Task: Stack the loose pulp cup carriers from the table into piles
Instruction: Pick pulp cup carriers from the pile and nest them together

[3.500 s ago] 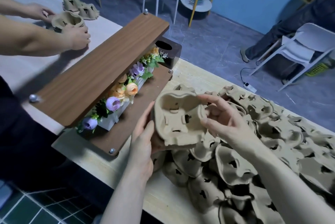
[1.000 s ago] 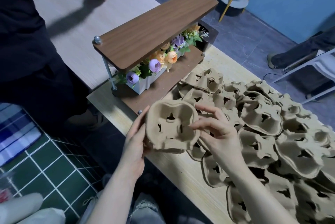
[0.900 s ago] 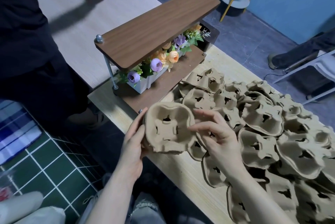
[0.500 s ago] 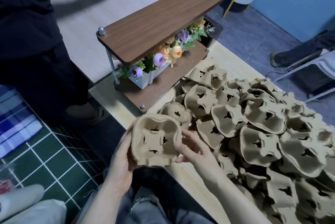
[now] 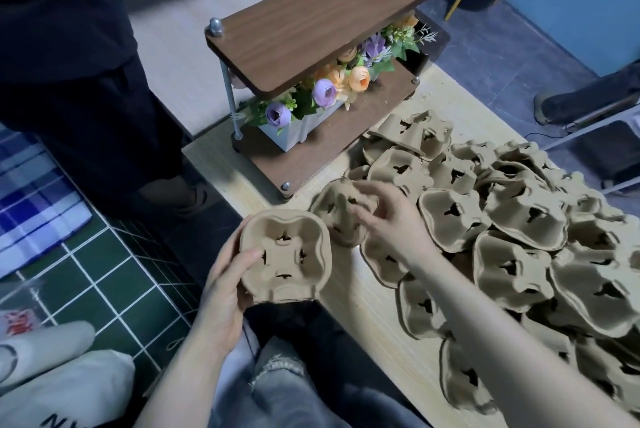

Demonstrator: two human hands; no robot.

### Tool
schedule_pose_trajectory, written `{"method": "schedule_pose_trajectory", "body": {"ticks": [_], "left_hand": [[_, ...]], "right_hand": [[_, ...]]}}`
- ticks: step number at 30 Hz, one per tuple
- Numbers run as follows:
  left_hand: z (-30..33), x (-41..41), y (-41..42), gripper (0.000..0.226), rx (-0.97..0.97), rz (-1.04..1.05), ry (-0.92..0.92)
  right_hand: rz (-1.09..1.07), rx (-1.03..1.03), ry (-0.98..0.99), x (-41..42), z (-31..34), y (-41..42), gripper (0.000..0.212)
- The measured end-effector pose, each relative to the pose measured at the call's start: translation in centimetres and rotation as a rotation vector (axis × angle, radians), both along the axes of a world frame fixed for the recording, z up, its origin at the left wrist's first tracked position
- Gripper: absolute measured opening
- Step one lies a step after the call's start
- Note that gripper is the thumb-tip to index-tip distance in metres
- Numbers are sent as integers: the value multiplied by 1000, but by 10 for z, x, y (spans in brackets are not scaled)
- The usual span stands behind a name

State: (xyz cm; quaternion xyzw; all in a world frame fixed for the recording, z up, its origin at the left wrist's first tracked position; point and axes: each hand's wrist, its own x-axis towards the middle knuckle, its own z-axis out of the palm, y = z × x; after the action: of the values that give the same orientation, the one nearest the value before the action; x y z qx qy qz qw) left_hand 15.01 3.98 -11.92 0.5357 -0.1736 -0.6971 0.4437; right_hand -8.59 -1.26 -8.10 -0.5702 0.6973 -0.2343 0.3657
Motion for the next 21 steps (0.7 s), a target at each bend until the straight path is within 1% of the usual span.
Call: {"method": "schedule_pose_trajectory", "body": {"ticks": [2,6,8,10,13,15,16,19,21], "left_hand": [[-2,-1,1,52,14,16,-6],[-7,-3,2,52,28,17,1],[-10,-6,2,51,38,11,4],[-13,-10,1,49,45,0,9],[-15,-14,-1,49,60,13,29],[-14,-14,-1,49,62,28,38],[-14,-14,-1,49,60,31,38],[-12,-14,0,50,44,45,26],[-10,-17,1,49,25,70,18]], "right_hand": [[105,-7,166,-8,-7,-27,44],[259,226,326,-13,-13,-63,75],[332,319,401,-12,-14,-71,87],[403,366,483,-8,-13,-74,92],[399,312,526,-6,-9,-66,90],[355,231,484,-8,-4,-57,83],[338,191,466,-10,-1,-52,75],[314,102,465,-13,7,-31,40],[270,79,420,-12,12,-16,15]]}}
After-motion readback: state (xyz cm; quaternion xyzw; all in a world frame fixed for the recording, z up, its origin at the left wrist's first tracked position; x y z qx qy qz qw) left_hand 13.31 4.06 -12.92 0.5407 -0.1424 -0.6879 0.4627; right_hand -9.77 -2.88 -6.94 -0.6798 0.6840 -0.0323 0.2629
